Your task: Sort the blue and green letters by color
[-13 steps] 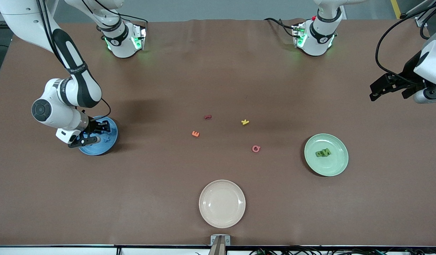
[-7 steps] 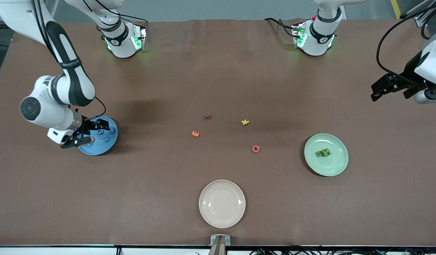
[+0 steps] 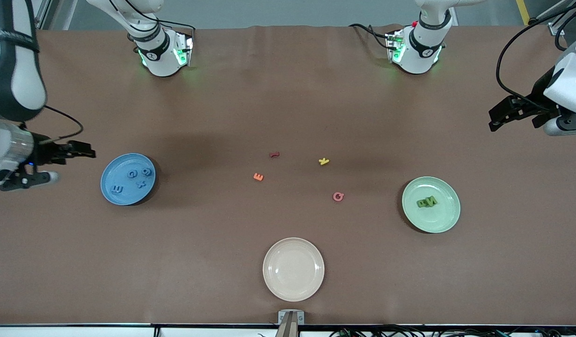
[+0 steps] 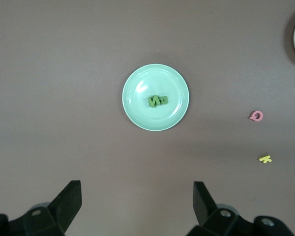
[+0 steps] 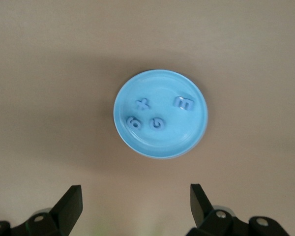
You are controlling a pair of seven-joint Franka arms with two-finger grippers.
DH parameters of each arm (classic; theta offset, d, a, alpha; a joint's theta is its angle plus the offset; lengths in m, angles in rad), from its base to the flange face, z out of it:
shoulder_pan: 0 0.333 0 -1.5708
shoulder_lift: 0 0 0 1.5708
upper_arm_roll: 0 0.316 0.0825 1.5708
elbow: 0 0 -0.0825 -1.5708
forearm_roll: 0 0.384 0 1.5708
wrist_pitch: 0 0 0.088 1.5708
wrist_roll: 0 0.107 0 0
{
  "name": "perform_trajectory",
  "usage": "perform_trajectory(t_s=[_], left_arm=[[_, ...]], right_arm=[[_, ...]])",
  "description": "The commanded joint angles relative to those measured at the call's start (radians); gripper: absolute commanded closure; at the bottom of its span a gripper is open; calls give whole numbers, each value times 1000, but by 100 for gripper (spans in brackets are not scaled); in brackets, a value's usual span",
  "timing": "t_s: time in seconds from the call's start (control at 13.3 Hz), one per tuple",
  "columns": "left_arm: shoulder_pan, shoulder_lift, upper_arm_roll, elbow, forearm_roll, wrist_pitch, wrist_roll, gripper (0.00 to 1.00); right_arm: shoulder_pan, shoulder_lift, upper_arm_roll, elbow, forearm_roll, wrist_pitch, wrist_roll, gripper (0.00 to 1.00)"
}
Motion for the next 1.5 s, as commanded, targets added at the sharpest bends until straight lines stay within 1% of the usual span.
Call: perform_trajectory(t_s=[0.0,0.15,0.22,0.37,0.6,0.75,1.2,1.42], left_arm=[[-2,-5,-5,-2,19,-3,12,0],[-2,-3,-5,-1,17,1,11,0],[0,-3,-5,-1,17,10,12,0],[-2,-5,-5,-4,17,10,15,0],[-4,-5,-20,-1,16,26,12,0],[-5,-3,-20,-7,16,26,14,0],[-2,-12,-20,-15,13,20,3,0],[-2,-12,-22,-15,5,24,-5,0]], right_arm=[[14,-80,22,29,-63,-58,104,3],[30,-117,24,46,-65,-84,148,3],[30,-124,24,73,-63,-108,149,3],[48,-121,33,162,-60,-168,170,2],[103,-120,31,204,-48,-170,278,1],[106,-114,31,241,-46,-167,278,0],[105,-114,30,290,-48,-167,276,0],[105,-114,28,290,-49,-162,278,0]])
